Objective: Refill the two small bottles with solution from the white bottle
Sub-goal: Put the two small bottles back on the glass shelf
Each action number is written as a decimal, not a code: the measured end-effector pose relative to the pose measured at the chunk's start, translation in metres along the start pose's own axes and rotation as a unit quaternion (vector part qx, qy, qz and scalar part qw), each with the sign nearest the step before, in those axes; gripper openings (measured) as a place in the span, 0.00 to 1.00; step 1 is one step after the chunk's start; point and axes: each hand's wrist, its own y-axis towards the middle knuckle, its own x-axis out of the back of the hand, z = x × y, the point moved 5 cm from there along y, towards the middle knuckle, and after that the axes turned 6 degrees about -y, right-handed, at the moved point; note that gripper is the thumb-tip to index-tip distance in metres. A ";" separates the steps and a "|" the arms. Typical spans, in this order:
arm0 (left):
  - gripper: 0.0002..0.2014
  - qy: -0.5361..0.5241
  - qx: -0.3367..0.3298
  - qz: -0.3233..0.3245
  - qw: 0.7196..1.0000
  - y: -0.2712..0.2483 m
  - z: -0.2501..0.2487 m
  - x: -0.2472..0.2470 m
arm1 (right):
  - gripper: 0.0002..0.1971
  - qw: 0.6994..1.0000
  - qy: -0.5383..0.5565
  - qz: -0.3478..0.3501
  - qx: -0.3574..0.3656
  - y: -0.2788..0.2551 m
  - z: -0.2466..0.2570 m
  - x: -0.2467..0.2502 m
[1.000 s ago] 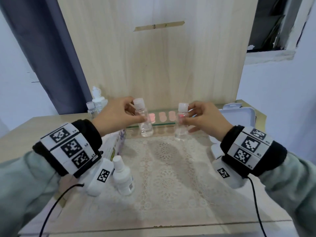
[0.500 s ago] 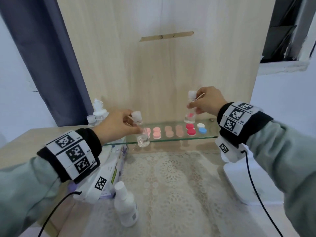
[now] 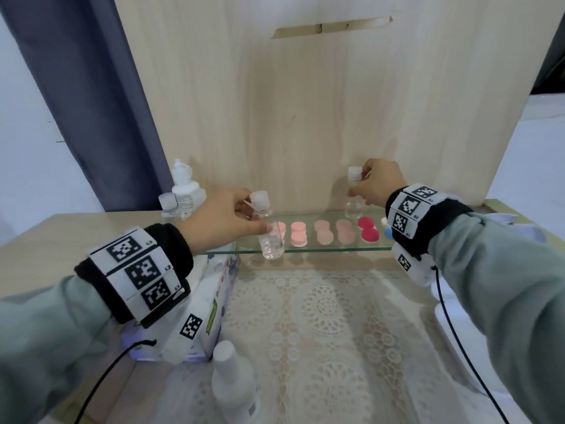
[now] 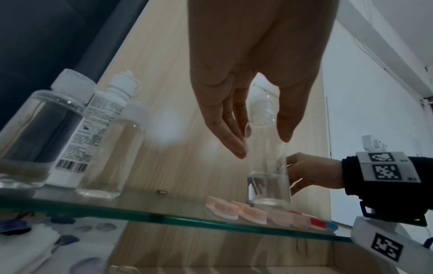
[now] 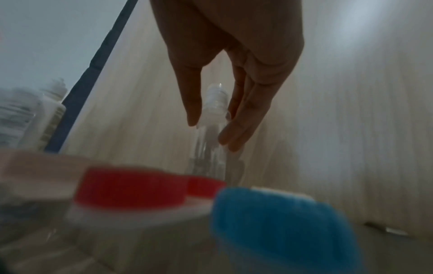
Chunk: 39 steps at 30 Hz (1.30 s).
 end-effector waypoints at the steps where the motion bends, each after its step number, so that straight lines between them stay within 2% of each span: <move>1: 0.11 -0.003 0.003 0.002 1.000 0.001 0.002 -0.001 | 0.16 1.000 -0.006 0.004 0.000 0.001 -0.002 -0.003; 6: 0.16 -0.006 0.012 0.003 1.000 0.004 0.008 -0.003 | 0.17 1.000 -0.005 0.011 -0.002 0.002 -0.008 -0.007; 11: 0.18 0.006 0.017 0.009 1.000 0.004 0.002 -0.005 | 0.26 1.000 -0.003 0.000 -0.016 -0.004 -0.013 0.004; 13: 0.18 0.012 0.012 0.010 1.000 0.005 -0.003 -0.005 | 0.24 1.000 0.009 -0.016 -0.012 -0.011 -0.012 0.015; 16: 0.17 0.009 -0.005 -0.001 1.000 0.009 -0.015 -0.004 | 0.13 0.999 0.020 -0.028 0.017 -0.036 -0.009 0.032; 18: 0.17 0.015 -0.009 -0.006 1.000 0.015 -0.022 -0.004 | 0.11 0.999 0.013 0.010 0.049 -0.063 -0.006 0.033; 20: 0.15 0.028 -0.016 -0.005 0.999 0.025 -0.028 -0.003 | 0.07 0.993 -0.012 0.084 0.086 -0.096 -0.007 0.023; 22: 0.14 0.043 -0.023 -0.015 0.999 0.039 -0.033 -0.002 | 0.09 0.971 -0.106 0.176 0.126 -0.129 -0.011 0.003; 24: 0.14 0.053 -0.025 -0.024 0.998 0.055 -0.037 -0.004 | 0.20 0.932 -0.219 0.241 0.156 -0.155 -0.020 -0.020; 26: 0.11 0.058 -0.025 -0.020 0.998 0.070 -0.039 -0.011 | 0.27 0.906 -0.259 0.290 0.166 -0.174 -0.028 -0.043; 27: 0.11 0.060 -0.024 -0.018 0.998 0.076 -0.039 -0.015 | 0.28 0.894 -0.273 0.315 0.166 -0.180 -0.032 -0.054; 29: 0.13 0.062 -0.017 -0.011 0.998 0.087 -0.038 -0.026 | 0.24 0.865 -0.306 0.355 0.177 -0.187 -0.039 -0.072; 32: 0.13 0.080 -0.016 0.000 0.997 0.098 -0.036 -0.042 | 0.20 0.836 -0.345 0.374 0.206 -0.191 -0.042 -0.084; 39: 0.12 0.137 -0.003 0.007 0.990 0.118 -0.023 -0.061 | 0.28 0.836 -0.355 0.362 0.210 -0.185 -0.048 -0.092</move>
